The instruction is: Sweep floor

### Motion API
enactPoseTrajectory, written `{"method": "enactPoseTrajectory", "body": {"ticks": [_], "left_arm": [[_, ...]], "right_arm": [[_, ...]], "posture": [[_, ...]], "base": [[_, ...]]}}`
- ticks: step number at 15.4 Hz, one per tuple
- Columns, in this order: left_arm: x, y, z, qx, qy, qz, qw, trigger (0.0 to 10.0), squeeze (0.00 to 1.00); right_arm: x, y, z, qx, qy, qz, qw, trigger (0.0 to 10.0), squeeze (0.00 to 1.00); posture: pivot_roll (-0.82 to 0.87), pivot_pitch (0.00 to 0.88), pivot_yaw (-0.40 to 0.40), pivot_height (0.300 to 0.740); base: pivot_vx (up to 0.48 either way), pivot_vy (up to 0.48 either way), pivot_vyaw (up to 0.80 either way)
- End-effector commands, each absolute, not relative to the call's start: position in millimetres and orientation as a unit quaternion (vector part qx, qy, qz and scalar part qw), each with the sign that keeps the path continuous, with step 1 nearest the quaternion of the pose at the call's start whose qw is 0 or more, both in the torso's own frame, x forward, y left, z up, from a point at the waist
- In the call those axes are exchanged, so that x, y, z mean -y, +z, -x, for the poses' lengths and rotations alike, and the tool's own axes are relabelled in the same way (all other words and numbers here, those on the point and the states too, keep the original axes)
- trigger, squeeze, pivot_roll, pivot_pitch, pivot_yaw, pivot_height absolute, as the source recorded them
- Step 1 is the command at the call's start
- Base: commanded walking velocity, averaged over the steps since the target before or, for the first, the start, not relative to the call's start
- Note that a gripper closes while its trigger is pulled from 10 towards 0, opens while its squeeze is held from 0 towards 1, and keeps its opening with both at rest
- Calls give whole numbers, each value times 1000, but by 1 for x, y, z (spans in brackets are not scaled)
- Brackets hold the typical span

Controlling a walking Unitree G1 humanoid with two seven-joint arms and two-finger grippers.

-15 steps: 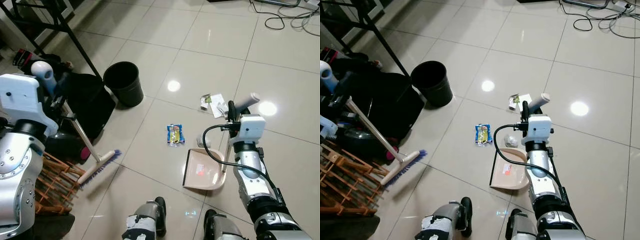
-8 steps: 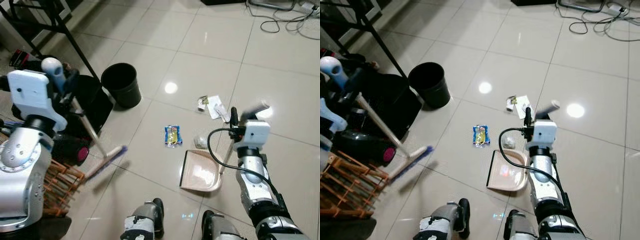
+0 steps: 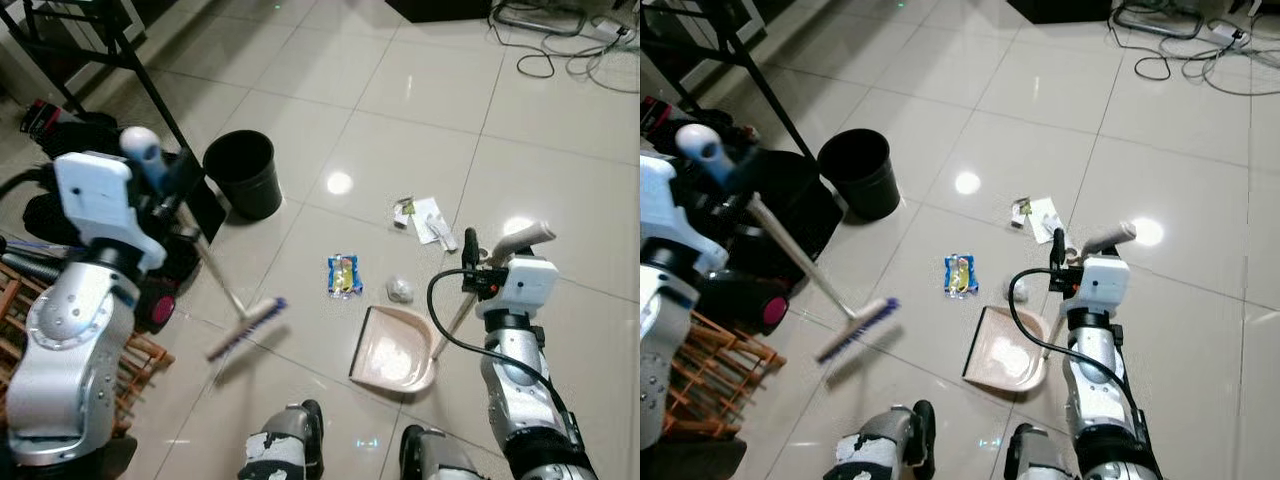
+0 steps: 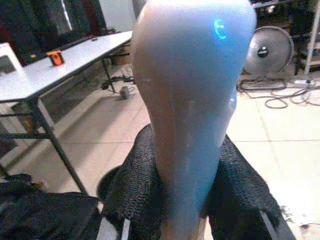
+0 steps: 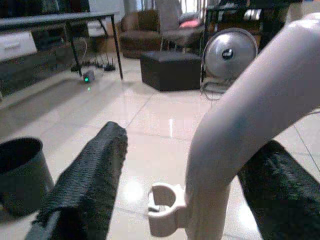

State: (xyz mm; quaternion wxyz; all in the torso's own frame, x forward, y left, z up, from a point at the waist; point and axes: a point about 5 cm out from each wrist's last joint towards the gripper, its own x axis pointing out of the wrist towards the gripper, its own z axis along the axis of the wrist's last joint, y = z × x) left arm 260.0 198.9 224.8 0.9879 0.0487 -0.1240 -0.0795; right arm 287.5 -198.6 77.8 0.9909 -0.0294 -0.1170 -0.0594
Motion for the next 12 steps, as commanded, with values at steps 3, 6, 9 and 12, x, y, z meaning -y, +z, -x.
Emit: {"method": "enactPoseTrajectory", "body": {"ticks": [3, 6, 9, 12], "left_arm": [[-200, 228, -262, 141, -75, -49, 986, 10000, 0], [-197, 226, -264, 141, -85, -46, 985, 10000, 0], [-195, 224, -265, 140, -87, -44, 985, 10000, 0], [-198, 223, -266, 140, -85, -45, 985, 10000, 0]], "right_arm": [[199, 77, -285, 85, -42, 14, 995, 10000, 0], [211, 75, -287, 47, -55, -4, 997, 10000, 0], [216, 74, -285, 40, -49, 19, 998, 10000, 0], [219, 78, -291, 42, -52, 32, 997, 10000, 0]], "posture": [[159, 182, 113, 740], [145, 175, 117, 740], [145, 172, 119, 740], [155, 172, 126, 740]], "base": [[0, 0, 0], [0, 0, 0], [0, 0, 0], [0, 0, 0]]}}
